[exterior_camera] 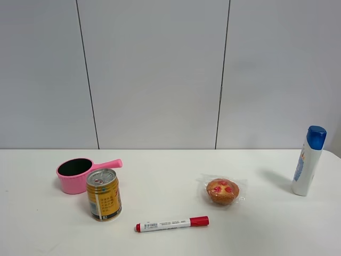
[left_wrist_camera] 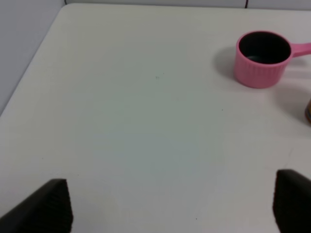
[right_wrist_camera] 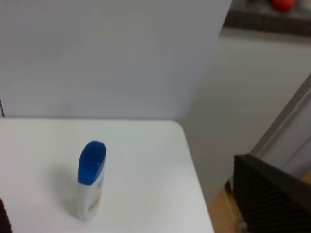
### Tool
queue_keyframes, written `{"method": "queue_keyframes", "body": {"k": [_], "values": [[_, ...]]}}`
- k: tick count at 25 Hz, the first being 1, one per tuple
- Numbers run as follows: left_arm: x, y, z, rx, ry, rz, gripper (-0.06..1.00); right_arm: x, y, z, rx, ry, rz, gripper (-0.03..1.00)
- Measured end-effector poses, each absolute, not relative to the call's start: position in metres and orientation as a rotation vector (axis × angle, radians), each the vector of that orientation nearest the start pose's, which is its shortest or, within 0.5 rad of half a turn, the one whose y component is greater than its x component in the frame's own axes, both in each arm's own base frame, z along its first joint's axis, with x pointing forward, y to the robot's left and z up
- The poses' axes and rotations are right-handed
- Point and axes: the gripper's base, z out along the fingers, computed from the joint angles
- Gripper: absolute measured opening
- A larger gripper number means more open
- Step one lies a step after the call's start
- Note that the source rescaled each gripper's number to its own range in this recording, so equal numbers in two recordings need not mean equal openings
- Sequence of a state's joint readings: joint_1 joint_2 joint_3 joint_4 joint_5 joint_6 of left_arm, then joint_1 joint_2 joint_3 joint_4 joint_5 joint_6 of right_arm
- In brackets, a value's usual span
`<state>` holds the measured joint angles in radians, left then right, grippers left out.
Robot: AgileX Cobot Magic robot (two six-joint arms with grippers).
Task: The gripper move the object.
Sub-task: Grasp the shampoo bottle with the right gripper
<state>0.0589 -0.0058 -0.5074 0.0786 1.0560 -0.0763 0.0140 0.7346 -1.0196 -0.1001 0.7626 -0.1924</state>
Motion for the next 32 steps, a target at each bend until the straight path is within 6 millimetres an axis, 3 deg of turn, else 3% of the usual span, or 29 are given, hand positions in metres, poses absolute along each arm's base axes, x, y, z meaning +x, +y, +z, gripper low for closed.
{"method": "queue_keyframes", "body": {"k": [4, 8, 15, 24, 32], "values": [[-0.007, 0.006, 0.280, -0.141, 2.020, 0.083, 1.00, 0.175, -0.001, 0.421, -0.201, 2.039, -0.159, 1.00], [-0.007, 0.006, 0.280, -0.141, 2.020, 0.083, 1.00, 0.209, -0.001, 0.415, -0.151, 2.131, -0.125, 1.00], [-0.007, 0.006, 0.280, -0.141, 2.020, 0.083, 1.00, 0.260, -0.003, 0.370, -0.009, 2.384, -0.089, 1.00], [-0.007, 0.006, 0.280, -0.141, 2.020, 0.083, 1.00, 0.301, -0.002, 0.323, 0.042, 2.526, -0.074, 1.00], [-0.007, 0.006, 0.280, -0.141, 2.020, 0.083, 1.00, 0.309, -0.006, 0.315, 0.010, 2.534, -0.147, 1.00]]}}
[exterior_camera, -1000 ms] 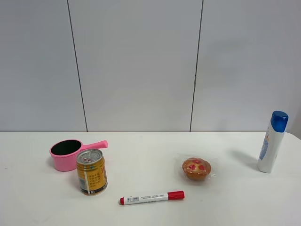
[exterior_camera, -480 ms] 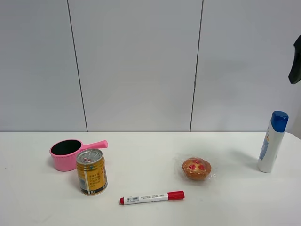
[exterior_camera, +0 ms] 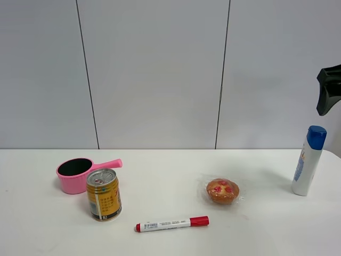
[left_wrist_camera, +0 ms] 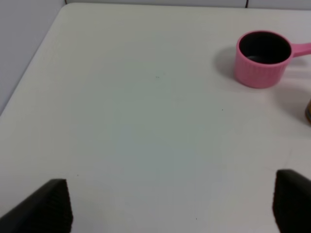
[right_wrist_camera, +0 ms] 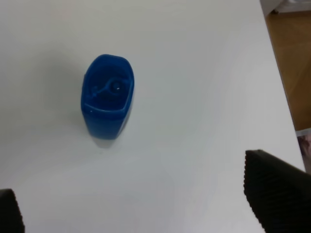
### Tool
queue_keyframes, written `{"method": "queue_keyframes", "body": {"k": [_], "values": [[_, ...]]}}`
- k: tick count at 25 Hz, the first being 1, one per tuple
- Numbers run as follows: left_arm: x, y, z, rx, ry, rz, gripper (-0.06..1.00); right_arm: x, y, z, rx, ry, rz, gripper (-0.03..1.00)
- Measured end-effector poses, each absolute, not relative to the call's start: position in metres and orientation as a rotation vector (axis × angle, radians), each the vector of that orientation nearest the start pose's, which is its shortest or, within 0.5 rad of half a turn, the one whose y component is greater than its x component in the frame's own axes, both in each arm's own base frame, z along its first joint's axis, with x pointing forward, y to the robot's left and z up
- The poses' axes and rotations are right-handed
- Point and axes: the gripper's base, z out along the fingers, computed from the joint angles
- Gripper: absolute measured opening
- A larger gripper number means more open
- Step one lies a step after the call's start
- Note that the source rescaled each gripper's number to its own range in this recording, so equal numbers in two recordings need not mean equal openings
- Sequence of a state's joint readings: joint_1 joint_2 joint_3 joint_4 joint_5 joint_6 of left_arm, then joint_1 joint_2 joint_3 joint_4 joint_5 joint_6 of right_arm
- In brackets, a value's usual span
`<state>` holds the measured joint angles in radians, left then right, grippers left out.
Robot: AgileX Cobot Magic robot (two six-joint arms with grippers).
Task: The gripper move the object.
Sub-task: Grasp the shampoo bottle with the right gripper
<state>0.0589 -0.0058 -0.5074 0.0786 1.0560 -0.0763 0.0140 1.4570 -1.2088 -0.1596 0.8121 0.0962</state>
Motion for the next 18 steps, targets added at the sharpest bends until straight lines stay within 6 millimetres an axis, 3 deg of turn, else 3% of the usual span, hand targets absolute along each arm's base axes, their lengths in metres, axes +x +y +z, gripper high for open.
{"method": "queue_keyframes", "body": {"k": [8, 14, 18], "values": [[-0.007, 0.006, 0.280, -0.141, 2.020, 0.083, 1.00, 0.317, -0.008, 0.305, -0.061, 2.438, -0.203, 1.00], [-0.007, 0.006, 0.280, -0.141, 2.020, 0.083, 1.00, 0.323, -0.005, 0.265, -0.102, 2.433, -0.176, 1.00], [-0.007, 0.006, 0.280, -0.141, 2.020, 0.083, 1.00, 0.321, -0.004, 0.251, -0.118, 2.417, -0.160, 1.00]]}}
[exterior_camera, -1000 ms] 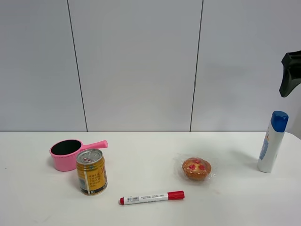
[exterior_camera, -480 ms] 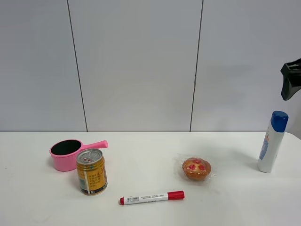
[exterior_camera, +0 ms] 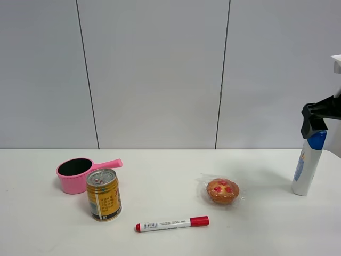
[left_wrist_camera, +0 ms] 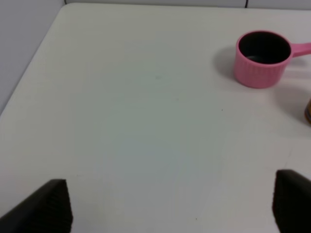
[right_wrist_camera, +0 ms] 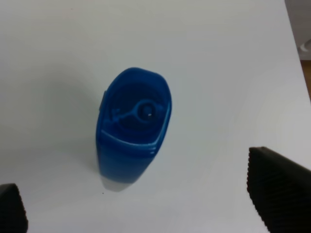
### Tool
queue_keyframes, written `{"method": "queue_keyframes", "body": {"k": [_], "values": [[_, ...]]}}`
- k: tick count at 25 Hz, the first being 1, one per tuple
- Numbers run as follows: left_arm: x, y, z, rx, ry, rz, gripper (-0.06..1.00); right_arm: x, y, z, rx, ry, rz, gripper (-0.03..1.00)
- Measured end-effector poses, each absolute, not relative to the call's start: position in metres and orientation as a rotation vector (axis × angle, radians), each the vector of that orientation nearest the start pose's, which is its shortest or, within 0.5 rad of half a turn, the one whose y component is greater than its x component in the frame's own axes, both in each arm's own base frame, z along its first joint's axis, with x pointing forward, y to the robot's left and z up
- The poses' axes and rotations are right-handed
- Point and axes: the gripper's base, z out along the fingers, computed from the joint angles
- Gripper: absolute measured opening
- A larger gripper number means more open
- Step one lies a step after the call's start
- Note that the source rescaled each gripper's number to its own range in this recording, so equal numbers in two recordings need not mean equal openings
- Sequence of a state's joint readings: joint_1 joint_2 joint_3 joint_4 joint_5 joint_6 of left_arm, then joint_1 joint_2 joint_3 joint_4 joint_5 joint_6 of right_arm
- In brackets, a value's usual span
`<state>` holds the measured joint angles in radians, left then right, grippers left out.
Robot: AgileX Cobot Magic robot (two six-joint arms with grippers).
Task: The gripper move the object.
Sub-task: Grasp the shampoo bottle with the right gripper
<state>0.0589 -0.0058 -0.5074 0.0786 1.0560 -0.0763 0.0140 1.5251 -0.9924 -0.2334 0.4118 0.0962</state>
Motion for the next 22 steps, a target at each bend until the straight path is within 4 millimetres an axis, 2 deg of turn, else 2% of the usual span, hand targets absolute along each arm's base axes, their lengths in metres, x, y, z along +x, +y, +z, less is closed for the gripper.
{"method": "queue_keyframes", "body": {"k": [5, 13, 22], "values": [[-0.007, 0.006, 0.280, -0.141, 2.020, 0.083, 1.00, 0.319, -0.002, 0.239, -0.138, 2.374, -0.142, 1.00], [-0.007, 0.006, 0.280, -0.141, 2.020, 0.083, 1.00, 0.308, 0.001, 0.204, -0.232, 2.278, -0.111, 1.00], [-0.007, 0.006, 0.280, -0.141, 2.020, 0.083, 1.00, 0.301, -0.013, 0.195, -0.242, 2.176, -0.127, 1.00]]}}
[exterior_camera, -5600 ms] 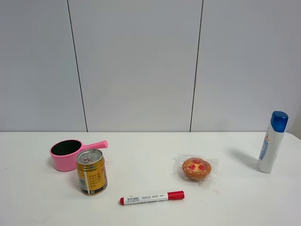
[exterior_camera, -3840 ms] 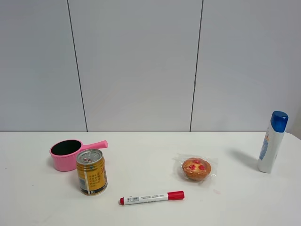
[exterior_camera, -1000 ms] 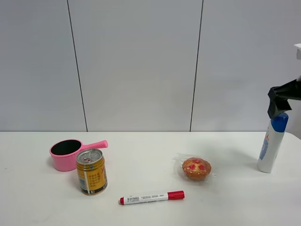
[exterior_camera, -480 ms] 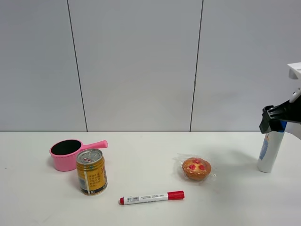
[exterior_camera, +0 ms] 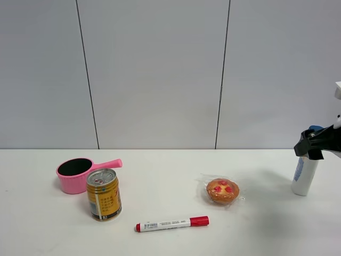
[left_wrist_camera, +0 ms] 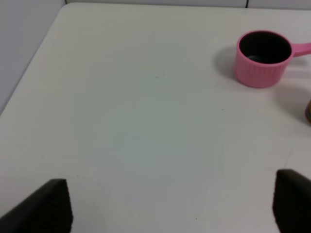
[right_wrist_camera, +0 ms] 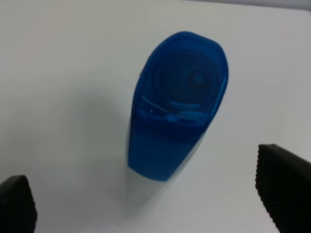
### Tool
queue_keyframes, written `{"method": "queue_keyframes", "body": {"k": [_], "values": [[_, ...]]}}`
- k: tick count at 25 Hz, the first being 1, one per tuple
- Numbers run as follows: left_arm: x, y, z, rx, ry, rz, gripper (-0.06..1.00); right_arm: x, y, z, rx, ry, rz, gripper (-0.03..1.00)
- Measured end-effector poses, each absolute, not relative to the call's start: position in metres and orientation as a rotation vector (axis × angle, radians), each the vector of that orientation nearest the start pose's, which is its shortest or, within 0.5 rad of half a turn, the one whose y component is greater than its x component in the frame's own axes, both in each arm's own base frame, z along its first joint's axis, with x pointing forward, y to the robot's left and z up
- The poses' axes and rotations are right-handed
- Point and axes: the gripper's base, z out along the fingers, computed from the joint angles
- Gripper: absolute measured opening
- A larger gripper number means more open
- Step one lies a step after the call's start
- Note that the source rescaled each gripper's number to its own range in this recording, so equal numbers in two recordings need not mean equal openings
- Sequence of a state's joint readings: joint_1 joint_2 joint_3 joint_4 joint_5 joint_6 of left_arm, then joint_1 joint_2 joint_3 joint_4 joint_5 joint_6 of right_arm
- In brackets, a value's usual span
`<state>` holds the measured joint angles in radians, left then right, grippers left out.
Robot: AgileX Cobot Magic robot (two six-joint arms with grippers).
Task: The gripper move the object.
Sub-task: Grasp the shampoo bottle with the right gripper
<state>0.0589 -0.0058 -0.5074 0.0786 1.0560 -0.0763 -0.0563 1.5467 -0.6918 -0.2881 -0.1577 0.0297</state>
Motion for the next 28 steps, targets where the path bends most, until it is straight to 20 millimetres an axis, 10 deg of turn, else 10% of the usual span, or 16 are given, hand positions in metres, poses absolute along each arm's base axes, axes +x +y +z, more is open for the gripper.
{"method": "queue_keyframes", "body": {"k": [28], "values": [[-0.007, 0.006, 0.280, -0.141, 2.019, 0.083, 1.00, 0.331, -0.024, 0.142, -0.174, 2.069, -0.250, 1.00]]}}
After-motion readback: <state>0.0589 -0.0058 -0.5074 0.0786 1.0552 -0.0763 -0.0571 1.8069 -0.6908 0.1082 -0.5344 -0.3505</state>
